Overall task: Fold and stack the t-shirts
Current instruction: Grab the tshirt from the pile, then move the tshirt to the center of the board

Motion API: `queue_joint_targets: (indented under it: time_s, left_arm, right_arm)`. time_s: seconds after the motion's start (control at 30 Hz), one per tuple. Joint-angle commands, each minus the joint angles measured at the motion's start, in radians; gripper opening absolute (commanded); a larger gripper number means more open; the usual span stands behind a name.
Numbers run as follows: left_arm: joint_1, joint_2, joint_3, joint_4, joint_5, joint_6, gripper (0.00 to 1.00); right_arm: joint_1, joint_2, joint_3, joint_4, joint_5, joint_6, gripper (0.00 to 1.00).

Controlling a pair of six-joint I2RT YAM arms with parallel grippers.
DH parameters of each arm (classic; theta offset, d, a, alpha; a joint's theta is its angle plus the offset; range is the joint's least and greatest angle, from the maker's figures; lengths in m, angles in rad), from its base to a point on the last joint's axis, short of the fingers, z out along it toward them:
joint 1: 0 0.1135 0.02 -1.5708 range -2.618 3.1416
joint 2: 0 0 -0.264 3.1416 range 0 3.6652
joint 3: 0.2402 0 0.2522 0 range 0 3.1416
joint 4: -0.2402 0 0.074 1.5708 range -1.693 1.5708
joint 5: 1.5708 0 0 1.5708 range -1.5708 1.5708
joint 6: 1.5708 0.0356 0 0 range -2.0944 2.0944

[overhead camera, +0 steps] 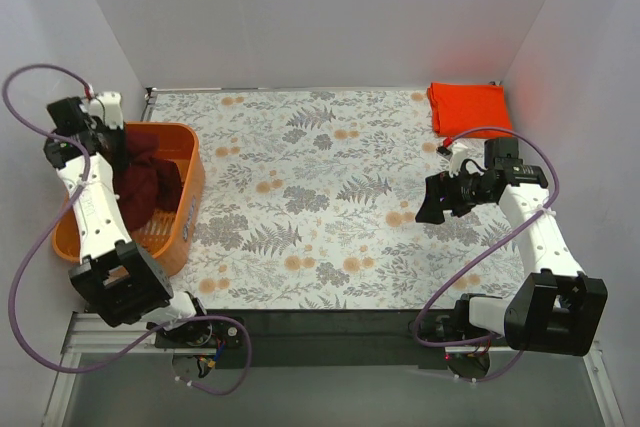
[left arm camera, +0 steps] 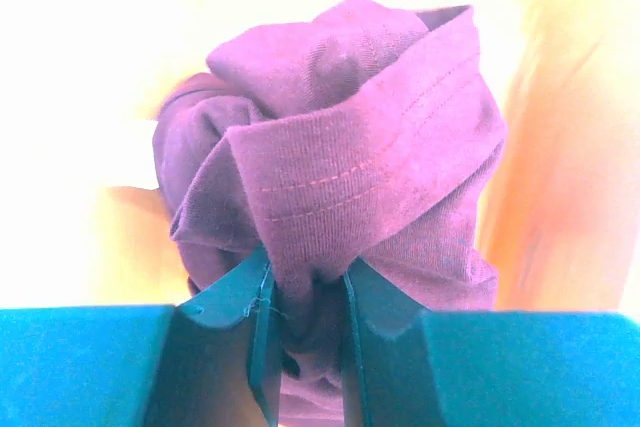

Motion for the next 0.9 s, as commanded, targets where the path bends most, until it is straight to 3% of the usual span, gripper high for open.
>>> queue_joint_targets:
  time_s: [0.0,0.13,0.2,0.33,0.43,0.57,0.6,0.63,0.67,0.7,0.87]
  left_arm:
    - [0.001,-0.13,0.279,0.003,0.179,-0.064,0.0]
    - [0.001,-0.052,0.564,-0.005,0.335,-0.175,0.0]
    - [-0.002,-0.021,0.674,0.01,0.493,-0.267,0.0]
    - [-0.054,0.043,0.867,0.186,0.711,-0.52,0.0]
    - [-0.149,0.045,0.822,0.373,0.819,-0.727,0.0]
    - [-0.451,0.029,0.707,0.403,0.817,-0.74,0.0]
    - [-0.477,0.022,0.672,0.403,0.828,-0.753,0.05]
    - [-0.528,0.019,0.623,0.408,0.875,-0.766,0.22]
    - [-0.554,0.011,0.572,0.409,0.905,-0.773,0.8]
    - [-0.556,-0.016,0.445,0.411,0.928,-0.778,0.89]
    - [-0.53,-0.109,0.127,0.287,0.819,-0.561,0.9]
  right_arm:
    - [0.004,-0.026,0.044,0.004,-0.038,-0.005,0.99]
    - [0.004,-0.027,0.041,0.002,-0.045,-0.005,0.98]
    - [0.004,-0.029,0.043,0.004,-0.044,-0.005,0.98]
    - [0.004,-0.027,0.052,0.005,-0.045,-0.005,0.98]
    - [0.004,-0.03,0.064,0.005,-0.033,-0.008,0.98]
    - [0.004,-0.024,0.093,0.002,-0.024,-0.004,0.98]
    - [0.004,-0.023,0.099,0.002,-0.019,-0.002,0.99]
    - [0.002,-0.021,0.113,0.001,-0.018,0.0,0.98]
    - [0.002,-0.019,0.121,0.001,-0.015,0.003,0.98]
    - [0.002,-0.016,0.128,-0.002,-0.003,0.001,0.98]
    - [0.002,-0.013,0.156,-0.042,0.06,-0.063,0.98]
